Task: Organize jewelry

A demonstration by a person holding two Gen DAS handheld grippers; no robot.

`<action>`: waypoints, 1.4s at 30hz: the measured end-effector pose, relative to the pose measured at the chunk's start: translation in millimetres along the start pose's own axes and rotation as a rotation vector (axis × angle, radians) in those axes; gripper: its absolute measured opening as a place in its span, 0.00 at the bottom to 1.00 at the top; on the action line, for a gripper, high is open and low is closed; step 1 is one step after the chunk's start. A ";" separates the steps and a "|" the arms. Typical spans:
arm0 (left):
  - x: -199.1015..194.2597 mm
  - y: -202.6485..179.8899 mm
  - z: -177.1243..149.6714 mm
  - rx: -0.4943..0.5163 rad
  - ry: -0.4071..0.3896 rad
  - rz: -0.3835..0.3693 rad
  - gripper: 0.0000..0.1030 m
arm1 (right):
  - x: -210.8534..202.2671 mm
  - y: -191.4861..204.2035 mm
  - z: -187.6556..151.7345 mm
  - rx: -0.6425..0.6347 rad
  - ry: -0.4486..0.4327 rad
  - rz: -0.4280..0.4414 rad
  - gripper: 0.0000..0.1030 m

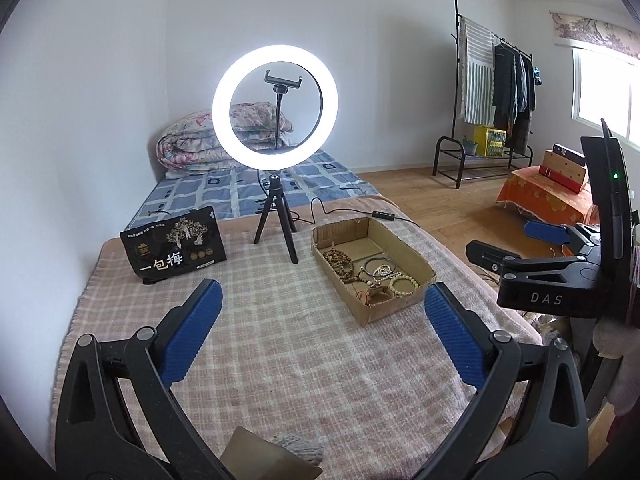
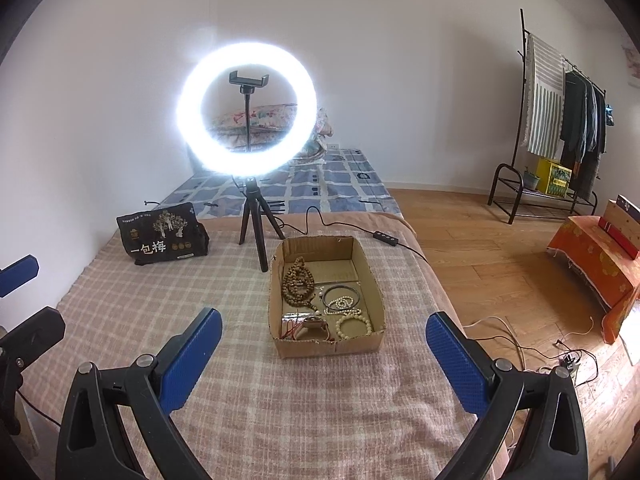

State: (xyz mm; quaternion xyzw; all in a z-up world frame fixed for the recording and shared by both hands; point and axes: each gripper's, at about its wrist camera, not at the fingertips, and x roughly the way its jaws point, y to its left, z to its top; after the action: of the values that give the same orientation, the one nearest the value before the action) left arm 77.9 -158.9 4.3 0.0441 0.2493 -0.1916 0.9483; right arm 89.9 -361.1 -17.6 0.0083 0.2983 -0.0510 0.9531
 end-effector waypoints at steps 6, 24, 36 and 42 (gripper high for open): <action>-11.6 0.3 -5.9 -0.016 0.010 0.005 1.00 | -12.7 -2.6 -5.6 0.018 0.001 0.006 1.00; -23.7 -8.8 -9.4 0.002 0.009 -0.002 1.00 | -31.2 -2.1 -22.7 0.034 0.014 0.002 1.00; -25.2 -8.0 -10.4 -0.001 0.006 0.001 1.00 | -32.4 3.1 -23.6 0.027 0.017 0.010 1.00; -25.6 -7.4 -10.2 -0.001 0.007 0.002 1.00 | -32.7 4.7 -24.6 0.026 0.021 0.010 1.00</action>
State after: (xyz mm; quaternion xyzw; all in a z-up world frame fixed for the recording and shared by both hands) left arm 49.9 -155.3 8.0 0.0448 0.2527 -0.1903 0.9476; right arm 49.7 -352.2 -19.3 0.0226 0.3074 -0.0499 0.9500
